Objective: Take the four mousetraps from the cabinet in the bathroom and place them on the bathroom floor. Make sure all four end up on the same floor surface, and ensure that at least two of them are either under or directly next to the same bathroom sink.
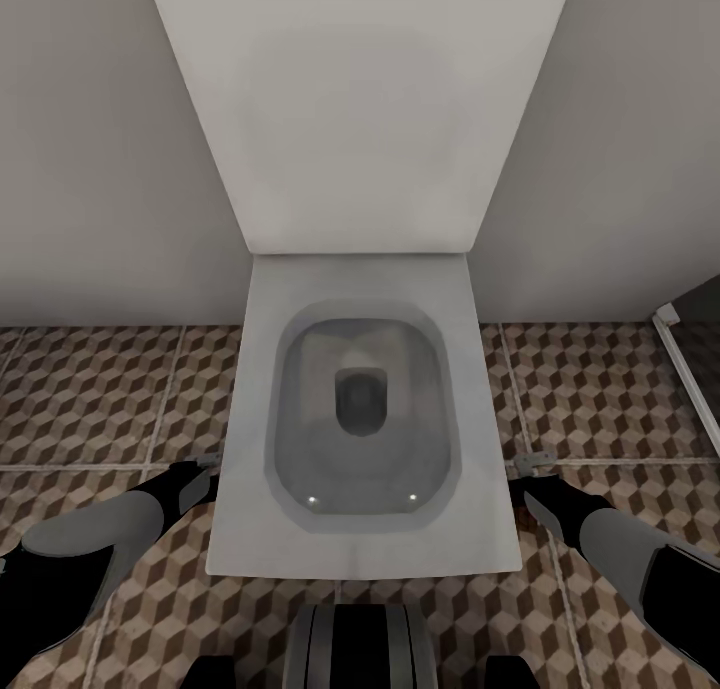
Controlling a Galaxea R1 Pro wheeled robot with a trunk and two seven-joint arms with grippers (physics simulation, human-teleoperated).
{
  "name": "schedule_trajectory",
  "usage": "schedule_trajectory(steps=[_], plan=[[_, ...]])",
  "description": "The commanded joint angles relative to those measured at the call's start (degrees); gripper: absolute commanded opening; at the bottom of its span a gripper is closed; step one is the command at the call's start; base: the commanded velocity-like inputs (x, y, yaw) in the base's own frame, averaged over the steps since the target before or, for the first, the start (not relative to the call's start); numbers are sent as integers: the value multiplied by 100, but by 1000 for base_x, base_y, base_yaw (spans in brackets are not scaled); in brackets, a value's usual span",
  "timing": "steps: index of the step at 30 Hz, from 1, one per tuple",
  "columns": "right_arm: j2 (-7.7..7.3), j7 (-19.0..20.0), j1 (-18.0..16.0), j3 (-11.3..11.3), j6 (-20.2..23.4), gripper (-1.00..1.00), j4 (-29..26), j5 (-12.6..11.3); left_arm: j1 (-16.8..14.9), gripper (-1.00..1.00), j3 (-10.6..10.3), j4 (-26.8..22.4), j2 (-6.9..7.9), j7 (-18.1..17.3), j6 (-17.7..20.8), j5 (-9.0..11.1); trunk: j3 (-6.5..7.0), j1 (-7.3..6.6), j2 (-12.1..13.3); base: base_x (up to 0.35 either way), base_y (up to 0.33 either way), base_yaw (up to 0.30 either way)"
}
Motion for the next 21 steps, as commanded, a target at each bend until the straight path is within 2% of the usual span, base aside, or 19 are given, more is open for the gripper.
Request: schedule_trajectory(steps=[1, 11, 21], plan=[[-10, -44, -2, 46, 29, 100, -22, -54, -4, -100, 5, -23, 0, 8, 9, 83, -4, 0, -1, 0, 0, 0], [-14, -69, -2, 43, -239, 100, -9, -67, -4, -100, 8, -23, 0, 8, 9, 83, -4, 0, -1, 0, 0, 0], [-7, -89, -2, 43, -289, 100, -8, -61, -4, -100, 7, -23, 0, 8, 9, 83, -4, 0, -1, 0, 0, 0]])
